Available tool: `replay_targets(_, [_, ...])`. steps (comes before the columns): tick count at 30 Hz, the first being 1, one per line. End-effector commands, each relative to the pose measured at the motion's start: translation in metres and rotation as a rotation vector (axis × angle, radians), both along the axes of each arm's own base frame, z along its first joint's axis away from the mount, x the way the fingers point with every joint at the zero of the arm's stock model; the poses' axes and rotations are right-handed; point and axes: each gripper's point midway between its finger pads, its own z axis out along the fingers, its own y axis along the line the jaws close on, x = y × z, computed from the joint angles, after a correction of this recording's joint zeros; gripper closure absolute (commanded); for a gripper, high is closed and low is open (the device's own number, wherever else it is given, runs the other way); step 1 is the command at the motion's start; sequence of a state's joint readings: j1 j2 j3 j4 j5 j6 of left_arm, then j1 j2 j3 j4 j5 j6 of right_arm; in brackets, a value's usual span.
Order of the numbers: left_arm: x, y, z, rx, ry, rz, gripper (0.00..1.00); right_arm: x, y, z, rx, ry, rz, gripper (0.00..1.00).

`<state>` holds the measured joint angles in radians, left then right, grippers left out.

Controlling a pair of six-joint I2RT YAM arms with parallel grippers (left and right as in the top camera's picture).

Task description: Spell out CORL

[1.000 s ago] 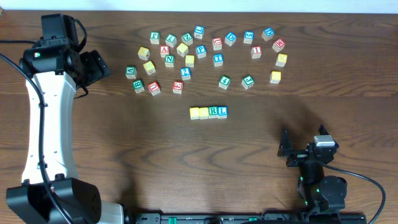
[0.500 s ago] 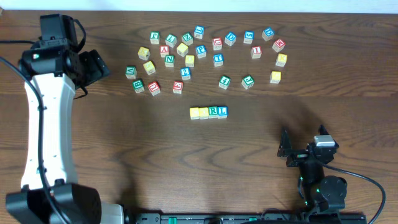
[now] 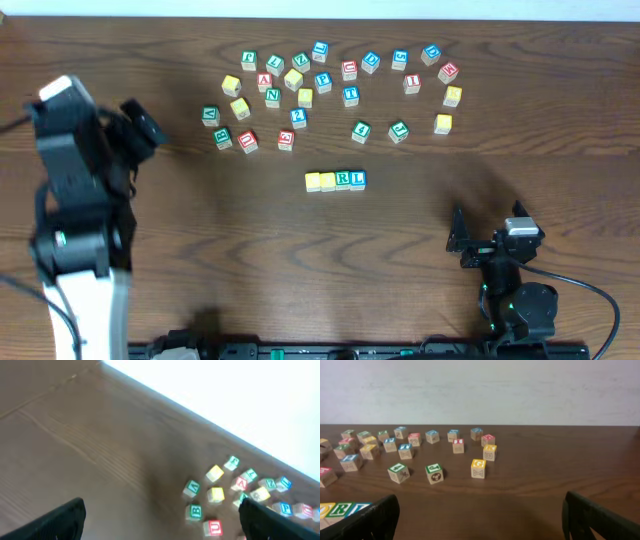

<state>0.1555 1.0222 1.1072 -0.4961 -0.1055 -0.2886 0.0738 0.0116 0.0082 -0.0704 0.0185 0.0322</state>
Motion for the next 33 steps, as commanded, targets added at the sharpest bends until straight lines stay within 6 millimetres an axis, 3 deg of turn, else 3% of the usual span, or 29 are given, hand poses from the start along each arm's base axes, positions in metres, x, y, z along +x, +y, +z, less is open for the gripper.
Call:
replay_targets(1, [-0.015,-0.014,-0.015,0.045,-0.094,-0.092,0.04,0.0,0.002,-0.001,-0.015,-0.001,0.01,0.01])
replay_targets(7, [-0.048,-0.019,-0.065,0.068,-0.208,-0.09,0.04,0.0,0.002,-0.001,-0.014,-0.001,0.01,0.01])
replay_targets(14, [-0.071,-0.023,-0.103,0.053,-0.237,-0.082,0.04,0.0,0.002,-0.001,-0.014,-0.001,0.01,0.01])
replay_targets(33, [-0.084,-0.027,-0.155,0.075,-0.374,-0.072,0.04,0.0,0.002,-0.001,-0.015,-0.001,0.01,0.01])
